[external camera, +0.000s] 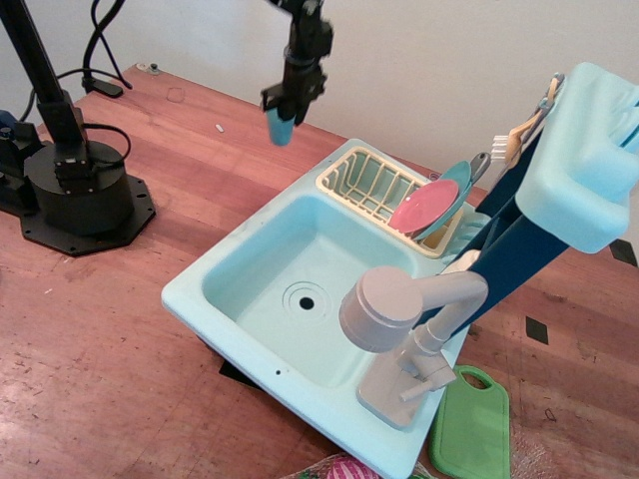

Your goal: Put cup from anywhere into sink

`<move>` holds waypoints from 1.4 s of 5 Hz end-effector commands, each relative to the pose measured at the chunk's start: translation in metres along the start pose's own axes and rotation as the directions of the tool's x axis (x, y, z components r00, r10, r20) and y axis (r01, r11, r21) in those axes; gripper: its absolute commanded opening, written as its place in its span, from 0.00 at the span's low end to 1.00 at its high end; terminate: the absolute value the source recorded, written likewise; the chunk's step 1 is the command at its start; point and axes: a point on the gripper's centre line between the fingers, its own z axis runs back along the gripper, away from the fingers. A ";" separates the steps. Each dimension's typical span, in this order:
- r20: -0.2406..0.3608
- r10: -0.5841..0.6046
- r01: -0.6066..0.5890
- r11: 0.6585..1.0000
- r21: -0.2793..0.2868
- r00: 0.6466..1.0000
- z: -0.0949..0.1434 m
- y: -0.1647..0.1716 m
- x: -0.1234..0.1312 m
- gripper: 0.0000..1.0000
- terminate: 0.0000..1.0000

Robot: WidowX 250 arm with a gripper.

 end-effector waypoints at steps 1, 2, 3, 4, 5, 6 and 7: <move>0.154 -0.194 0.174 0.976 0.135 0.969 0.074 0.009 0.077 0.00 0.00; 0.258 -0.358 0.358 0.932 0.051 0.897 0.039 -0.008 0.151 0.00 0.00; 0.355 -0.405 0.430 0.903 0.011 0.843 0.017 -0.052 0.193 0.00 0.00; 0.392 -0.427 0.466 0.885 -0.005 0.815 0.016 -0.099 0.220 0.00 0.00; 0.399 -0.404 0.457 0.889 -0.043 0.823 0.009 -0.122 0.216 0.00 0.00; 0.387 -0.356 0.422 0.901 -0.098 0.851 0.009 -0.125 0.200 1.00 0.00; 0.342 -0.375 0.421 0.904 -0.070 0.862 0.020 -0.105 0.188 1.00 0.00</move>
